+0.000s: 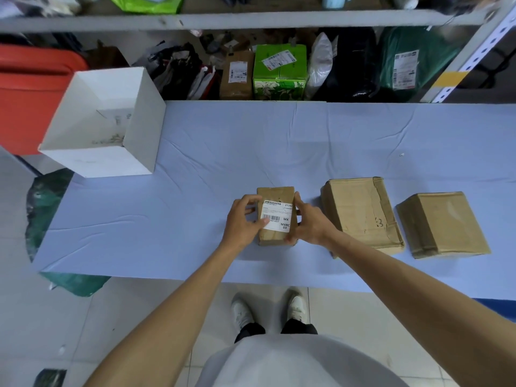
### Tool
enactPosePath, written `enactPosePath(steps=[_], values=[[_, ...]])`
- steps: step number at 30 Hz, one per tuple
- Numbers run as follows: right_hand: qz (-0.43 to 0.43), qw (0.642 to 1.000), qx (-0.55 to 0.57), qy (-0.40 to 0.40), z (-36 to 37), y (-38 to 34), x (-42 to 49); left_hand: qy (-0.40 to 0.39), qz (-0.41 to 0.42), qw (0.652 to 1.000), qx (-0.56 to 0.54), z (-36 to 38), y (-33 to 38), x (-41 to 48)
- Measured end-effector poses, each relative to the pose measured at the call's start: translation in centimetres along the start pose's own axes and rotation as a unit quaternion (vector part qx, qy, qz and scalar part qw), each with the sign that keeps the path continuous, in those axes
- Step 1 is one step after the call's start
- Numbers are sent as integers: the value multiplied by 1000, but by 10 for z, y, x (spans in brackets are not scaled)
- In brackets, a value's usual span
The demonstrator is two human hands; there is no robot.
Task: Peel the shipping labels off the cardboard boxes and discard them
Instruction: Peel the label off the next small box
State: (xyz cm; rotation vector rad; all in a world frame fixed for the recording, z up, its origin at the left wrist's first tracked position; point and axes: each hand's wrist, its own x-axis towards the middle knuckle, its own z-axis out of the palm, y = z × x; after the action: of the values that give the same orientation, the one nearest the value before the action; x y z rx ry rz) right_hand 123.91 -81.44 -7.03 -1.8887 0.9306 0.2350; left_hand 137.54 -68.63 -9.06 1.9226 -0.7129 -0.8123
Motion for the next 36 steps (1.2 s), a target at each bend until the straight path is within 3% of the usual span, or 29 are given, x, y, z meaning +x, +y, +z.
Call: enactPosePath(steps=[6, 12, 17, 27, 36], values=[[-41, 999, 22, 0, -1, 2, -5, -8, -5, 997, -78, 8, -8, -20], [-38, 999, 22, -6, -4, 2, -7, -10, -16, 999, -47, 8, -4, -16], [-23, 1000, 17, -3, -3, 1, -7, 70, -1, 997, 24, 7, 3, 6], [-25, 999, 20, -8, -3, 1, -7, 130, -5, 989, 66, 22, 10, 20], [-30, 999, 11, -12, -5, -1, -7, 125, -47, 990, 47, 20, 19, 20]])
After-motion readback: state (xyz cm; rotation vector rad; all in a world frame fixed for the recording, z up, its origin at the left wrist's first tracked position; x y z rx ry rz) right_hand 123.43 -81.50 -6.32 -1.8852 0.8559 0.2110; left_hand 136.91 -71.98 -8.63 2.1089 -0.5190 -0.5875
